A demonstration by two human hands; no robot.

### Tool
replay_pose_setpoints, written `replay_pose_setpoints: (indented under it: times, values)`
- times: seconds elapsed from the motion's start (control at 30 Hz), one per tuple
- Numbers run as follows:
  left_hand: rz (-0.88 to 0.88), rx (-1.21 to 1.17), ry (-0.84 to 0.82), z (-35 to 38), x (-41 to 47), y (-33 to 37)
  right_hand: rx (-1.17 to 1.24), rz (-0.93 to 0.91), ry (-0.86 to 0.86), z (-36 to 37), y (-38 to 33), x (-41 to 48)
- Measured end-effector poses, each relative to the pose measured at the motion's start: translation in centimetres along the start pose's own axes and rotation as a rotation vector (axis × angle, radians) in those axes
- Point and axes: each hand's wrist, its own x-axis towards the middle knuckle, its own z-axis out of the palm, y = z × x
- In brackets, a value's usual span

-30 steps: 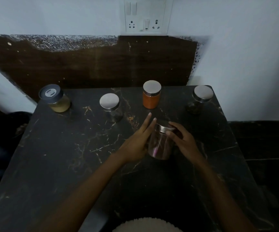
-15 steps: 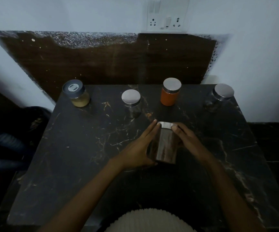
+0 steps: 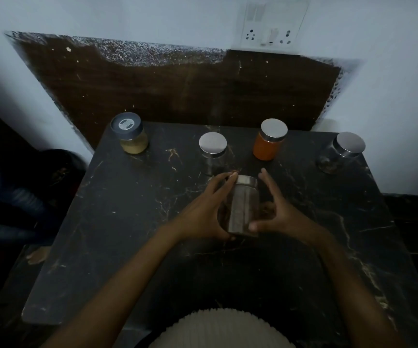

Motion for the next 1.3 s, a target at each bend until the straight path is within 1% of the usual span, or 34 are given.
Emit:
replay_pose_setpoints:
  times: [0.07, 0.13, 0.23, 0.33, 0.4, 0.47, 0.5, 0.57, 0.67, 0.8, 0.87, 0.97, 1.07, 1.17, 1.3]
  values:
    - [-0.008, -0.012, -0.007, -0.4, 0.0, -0.1, -0.171, -0.035, -0.072, 0.4, -0.3, 0.0]
    - [-0.005, -0.018, -0.014, -0.7, 0.0, 0.0, -0.269, -0.066, -0.064, 0.8, -0.5, 0.2]
    - [-0.026, -0.015, -0.029, -0.7, -0.2, -0.1, -0.318, -0.082, -0.006, 1.1, -1.0, 0.5]
    - [-0.024, 0.063, -0.022, -0.8, -0.3, 0.0, -0.333, -0.081, 0.011, 1.2, -1.2, 0.7]
    - [-0.034, 0.107, -0.049, -0.9, -0.2, 0.5, -0.354, -0.084, 0.011, 1.5, -1.4, 0.7]
    - [-0.023, 0.085, -0.077, -0.9, 0.0, 0.9, -0.37, -0.088, 0.017, 1.8, -1.6, 0.7]
    - [-0.006, 0.048, -0.059, -0.9, 0.0, 1.0, -0.378, -0.092, 0.026, 1.9, -1.7, 0.7]
    - [0.003, -0.023, -0.001, -1.1, -0.3, 0.8, -0.371, -0.104, 0.034, 1.6, -2.0, 0.3]
    - [-0.003, -0.134, 0.05, -1.5, -0.8, 0.6, -0.313, -0.084, 0.001, 0.3, -2.3, -0.4]
    - [-0.029, -0.251, -0.002, -2.0, -1.3, 0.9, -0.266, -0.034, -0.057, -0.5, -2.3, -0.6]
    - [-0.04, -0.238, -0.053, -2.0, -1.3, 1.0, -0.296, -0.044, -0.04, -0.3, -2.3, -0.4]
    - [-0.041, -0.086, -0.111, -1.8, -0.8, 1.3, -0.383, -0.07, -0.017, 0.4, -2.5, -0.3]
    - [-0.022, 0.027, -0.153, -1.7, -0.1, 1.7, -0.404, -0.081, -0.011, 1.2, -2.5, -0.2]
    - [-0.009, 0.001, -0.114, -1.9, -0.1, 1.8, -0.387, -0.084, -0.014, 1.2, -2.4, -0.3]
    - [0.024, -0.076, -0.048, -2.2, -0.6, 1.5, -0.268, -0.048, -0.05, -0.1, -2.5, -0.9]
